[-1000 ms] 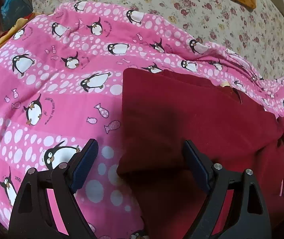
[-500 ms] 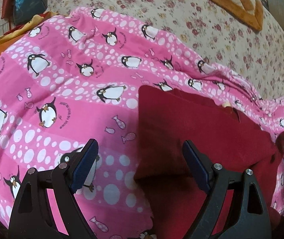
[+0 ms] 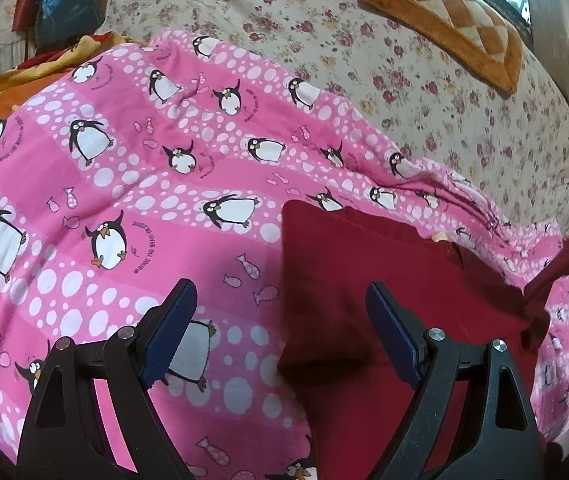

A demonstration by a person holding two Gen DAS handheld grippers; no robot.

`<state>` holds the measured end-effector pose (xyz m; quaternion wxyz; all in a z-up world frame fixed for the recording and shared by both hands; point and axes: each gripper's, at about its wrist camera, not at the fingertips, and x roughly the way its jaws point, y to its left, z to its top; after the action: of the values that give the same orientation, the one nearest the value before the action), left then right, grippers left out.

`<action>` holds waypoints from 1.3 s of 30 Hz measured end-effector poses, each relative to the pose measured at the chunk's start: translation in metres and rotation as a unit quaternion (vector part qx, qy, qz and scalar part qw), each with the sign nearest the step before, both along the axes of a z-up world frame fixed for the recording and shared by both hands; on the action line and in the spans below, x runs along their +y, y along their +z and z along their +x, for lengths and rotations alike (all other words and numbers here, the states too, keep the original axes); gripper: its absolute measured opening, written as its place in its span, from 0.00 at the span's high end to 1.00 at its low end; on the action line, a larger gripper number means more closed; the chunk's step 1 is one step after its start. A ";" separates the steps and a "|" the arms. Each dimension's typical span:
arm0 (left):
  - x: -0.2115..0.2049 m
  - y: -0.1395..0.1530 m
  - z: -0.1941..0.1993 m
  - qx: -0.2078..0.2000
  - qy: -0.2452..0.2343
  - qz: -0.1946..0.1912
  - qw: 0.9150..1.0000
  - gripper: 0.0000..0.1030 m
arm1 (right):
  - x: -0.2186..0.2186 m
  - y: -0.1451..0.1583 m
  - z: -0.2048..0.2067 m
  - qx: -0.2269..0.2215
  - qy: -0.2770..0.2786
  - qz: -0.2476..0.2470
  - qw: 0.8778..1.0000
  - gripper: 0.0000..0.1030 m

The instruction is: Fold small clothes

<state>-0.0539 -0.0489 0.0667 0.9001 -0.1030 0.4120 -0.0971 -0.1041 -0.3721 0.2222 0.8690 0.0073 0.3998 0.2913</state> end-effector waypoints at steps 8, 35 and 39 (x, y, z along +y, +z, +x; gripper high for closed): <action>0.011 0.000 0.005 0.004 -0.004 -0.035 0.999 0.16 | 0.107 -0.099 0.087 0.116 0.089 -0.038 0.988 0.95; -0.057 -0.031 0.041 0.047 -0.047 -0.023 0.998 0.16 | -0.095 -0.143 -0.028 0.066 -0.156 -0.053 0.984 0.49; -0.061 -0.033 0.039 0.043 -0.051 -0.008 0.998 0.16 | -0.089 -0.175 -0.023 0.051 -0.172 -0.112 0.977 0.79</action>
<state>-0.0146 -0.1098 0.0335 0.8747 -0.0928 0.4541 -0.1419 -0.1274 -0.4608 0.0475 0.8797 -0.0070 0.4668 0.0904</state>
